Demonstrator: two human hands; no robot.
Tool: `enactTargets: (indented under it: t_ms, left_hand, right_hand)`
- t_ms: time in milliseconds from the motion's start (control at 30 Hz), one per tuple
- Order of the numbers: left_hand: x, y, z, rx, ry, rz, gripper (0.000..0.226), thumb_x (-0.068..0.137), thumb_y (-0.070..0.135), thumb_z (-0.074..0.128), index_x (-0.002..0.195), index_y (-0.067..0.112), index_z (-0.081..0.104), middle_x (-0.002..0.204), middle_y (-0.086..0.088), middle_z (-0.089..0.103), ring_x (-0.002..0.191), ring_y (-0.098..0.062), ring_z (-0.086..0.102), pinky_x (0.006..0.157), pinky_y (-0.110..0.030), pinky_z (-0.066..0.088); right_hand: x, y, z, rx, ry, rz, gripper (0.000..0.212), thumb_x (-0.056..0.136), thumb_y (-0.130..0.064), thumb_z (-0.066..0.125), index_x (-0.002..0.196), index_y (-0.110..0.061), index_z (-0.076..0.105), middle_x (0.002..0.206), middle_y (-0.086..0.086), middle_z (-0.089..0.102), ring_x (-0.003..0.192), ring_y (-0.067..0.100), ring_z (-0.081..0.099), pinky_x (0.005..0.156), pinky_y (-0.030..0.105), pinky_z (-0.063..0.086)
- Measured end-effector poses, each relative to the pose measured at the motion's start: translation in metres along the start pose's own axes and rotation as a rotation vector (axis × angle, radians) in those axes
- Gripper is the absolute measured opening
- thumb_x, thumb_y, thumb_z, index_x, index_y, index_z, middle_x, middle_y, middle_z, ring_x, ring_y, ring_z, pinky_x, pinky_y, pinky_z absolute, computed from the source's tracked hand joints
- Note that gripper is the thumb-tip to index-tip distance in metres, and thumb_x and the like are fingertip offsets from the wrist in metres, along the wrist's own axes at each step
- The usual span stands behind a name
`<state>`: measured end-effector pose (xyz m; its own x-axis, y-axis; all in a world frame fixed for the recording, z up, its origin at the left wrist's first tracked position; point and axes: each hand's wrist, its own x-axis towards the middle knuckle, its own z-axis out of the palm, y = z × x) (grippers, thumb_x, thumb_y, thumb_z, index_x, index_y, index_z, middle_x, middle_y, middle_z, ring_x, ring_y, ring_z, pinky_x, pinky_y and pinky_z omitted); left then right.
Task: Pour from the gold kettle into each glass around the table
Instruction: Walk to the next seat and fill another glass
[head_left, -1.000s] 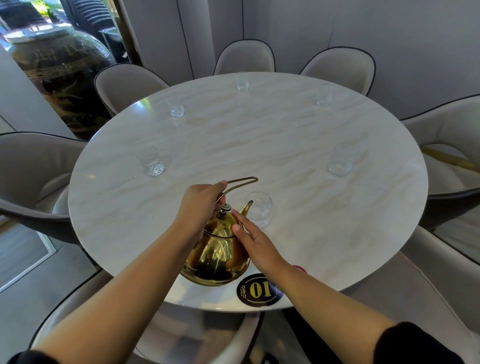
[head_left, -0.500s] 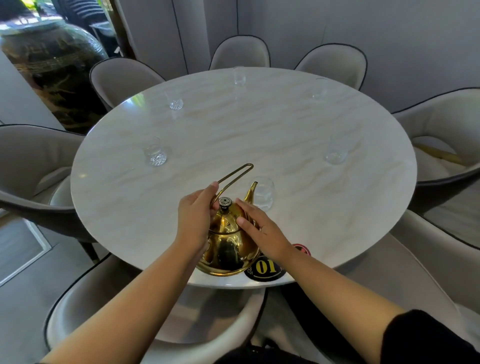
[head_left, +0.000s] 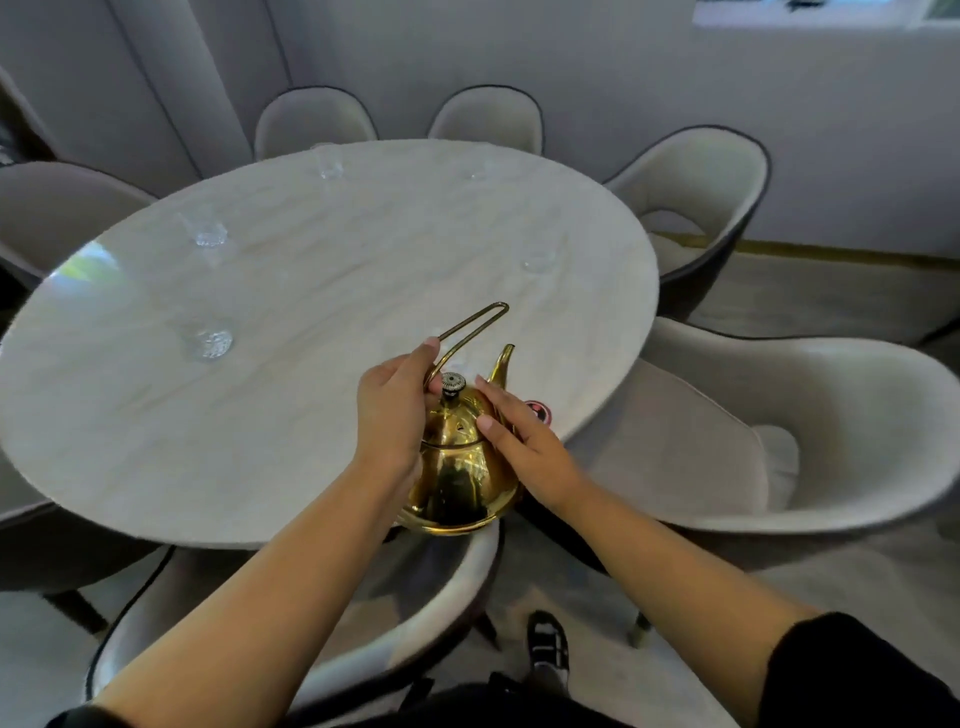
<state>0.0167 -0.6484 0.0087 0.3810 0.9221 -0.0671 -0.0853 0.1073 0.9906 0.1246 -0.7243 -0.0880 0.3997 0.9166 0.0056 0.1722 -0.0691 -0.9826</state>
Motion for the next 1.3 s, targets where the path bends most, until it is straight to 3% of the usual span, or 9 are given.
enactTargets:
  t_ms: [267,433,667,833,1133,1300]
  left_hand:
    - [-0.034,-0.008,0.048,0.005,-0.176,-0.1,0.044,0.092,0.022,0.058,0.051,0.011,0.046,0.045,0.001,0.04,0.031,-0.003,0.032,0.038,-0.011,0.032]
    - [-0.048,-0.016,0.094,0.045,-0.255,-0.13,0.044,0.091,0.026,0.058,0.05,0.013,0.048,0.052,-0.001,0.039,0.041,-0.009,0.031,0.052,-0.023,0.033]
    - [-0.068,-0.027,0.185,0.032,-0.288,-0.122,0.042,0.09,0.024,0.059,0.05,0.015,0.05,0.05,0.002,0.042,0.04,-0.008,0.032,0.053,-0.024,0.03]
    - [-0.094,-0.037,0.264,0.017,-0.237,-0.117,0.04,0.091,0.024,0.057,0.053,0.014,0.051,0.052,0.001,0.043,0.041,-0.006,0.033,0.05,-0.021,0.031]
    - [-0.11,-0.062,0.375,-0.015,-0.171,-0.13,0.027,0.091,0.024,0.057,0.069,0.01,0.061,0.053,0.003,0.046,0.049,-0.008,0.037,0.054,-0.022,0.033]
    - [-0.096,-0.073,0.422,0.004,-0.137,-0.107,0.028,0.09,0.023,0.058,0.066,0.01,0.061,0.049,0.006,0.047,0.044,-0.005,0.037,0.052,-0.019,0.033]
  right_hand:
    - [-0.063,0.005,-0.044,0.0,0.165,0.085,0.045,0.093,-0.045,0.051,0.137,-0.046,0.041,0.143,-0.011,0.039,0.136,0.013,0.037,0.114,0.038,0.034]
    - [-0.089,0.011,-0.087,0.0,0.228,0.112,0.044,0.096,-0.042,0.049,0.137,-0.049,0.038,0.145,-0.008,0.039,0.133,0.014,0.039,0.111,0.038,0.038]
    - [-0.115,0.029,-0.169,-0.008,0.318,0.113,0.047,0.096,-0.044,0.048,0.141,-0.046,0.035,0.145,-0.005,0.039,0.133,0.014,0.038,0.113,0.042,0.035]
    - [-0.127,0.046,-0.252,-0.029,0.245,0.131,0.053,0.085,-0.062,0.048,0.136,-0.056,0.035,0.143,-0.005,0.041,0.132,0.017,0.042,0.11,0.045,0.039]
    - [-0.134,0.066,-0.38,-0.077,0.113,0.178,0.05,0.097,-0.042,0.046,0.145,-0.04,0.031,0.142,-0.009,0.037,0.132,0.012,0.037,0.115,0.04,0.03]
    - [-0.115,0.088,-0.422,-0.016,0.106,0.156,0.051,0.095,-0.043,0.05,0.144,-0.04,0.034,0.147,-0.003,0.037,0.133,0.017,0.039,0.113,0.043,0.034]
